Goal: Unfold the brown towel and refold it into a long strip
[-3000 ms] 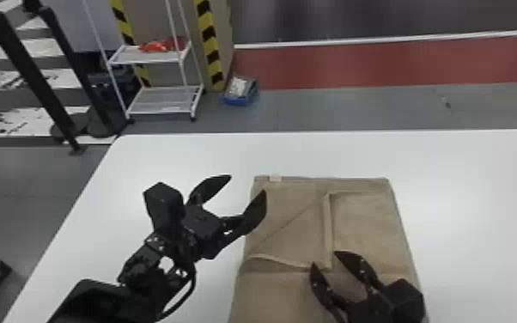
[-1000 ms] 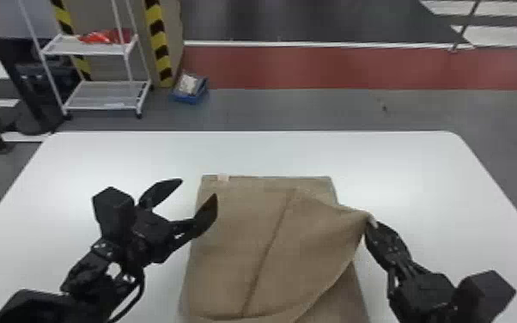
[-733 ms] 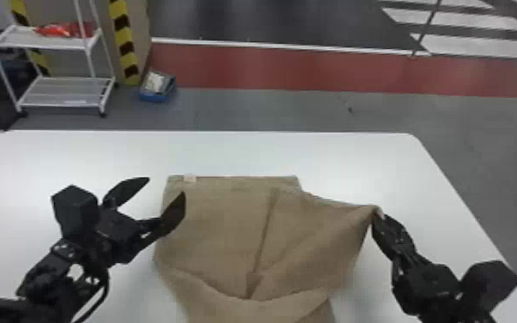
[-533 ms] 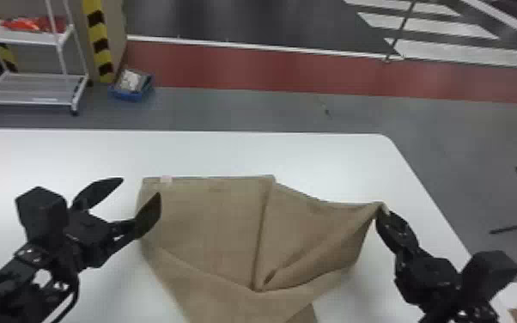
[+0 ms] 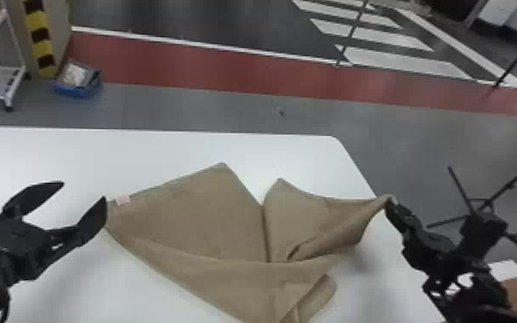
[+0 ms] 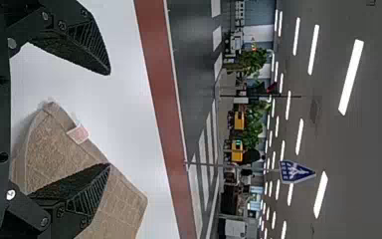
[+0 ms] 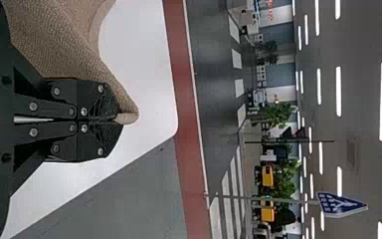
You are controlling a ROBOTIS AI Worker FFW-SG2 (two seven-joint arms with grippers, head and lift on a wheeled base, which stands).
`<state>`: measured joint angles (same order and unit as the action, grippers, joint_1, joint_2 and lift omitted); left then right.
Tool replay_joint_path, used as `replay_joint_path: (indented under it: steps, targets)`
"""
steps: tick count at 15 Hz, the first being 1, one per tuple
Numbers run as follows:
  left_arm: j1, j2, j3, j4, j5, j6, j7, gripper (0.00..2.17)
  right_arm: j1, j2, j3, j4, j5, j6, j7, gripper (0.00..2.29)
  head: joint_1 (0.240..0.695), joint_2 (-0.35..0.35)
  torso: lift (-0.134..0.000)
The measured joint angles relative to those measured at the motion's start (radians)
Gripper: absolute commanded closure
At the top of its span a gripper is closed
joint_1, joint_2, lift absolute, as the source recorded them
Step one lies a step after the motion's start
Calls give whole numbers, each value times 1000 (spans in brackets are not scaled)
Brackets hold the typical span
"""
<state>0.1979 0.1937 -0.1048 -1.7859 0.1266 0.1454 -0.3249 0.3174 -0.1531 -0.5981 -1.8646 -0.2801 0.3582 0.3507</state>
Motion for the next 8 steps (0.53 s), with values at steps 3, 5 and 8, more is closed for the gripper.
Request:
replay_joint_path:
  steps: [3,5,8]
  targets:
    - [1,7,5,-7,0,11,-13,262,-77,-34,-62,85,2,61,-1,1504,695,-350,-123]
    - [2,10,10,-8,-3,25,-25,262,-86,-46,-78,101,3,73,-1,1504,695,-350,-123]
    - [-18,10,10,9,2,101,-51,421,-73,-30,-74,97,2,59,1,1504,695,-350,-123]
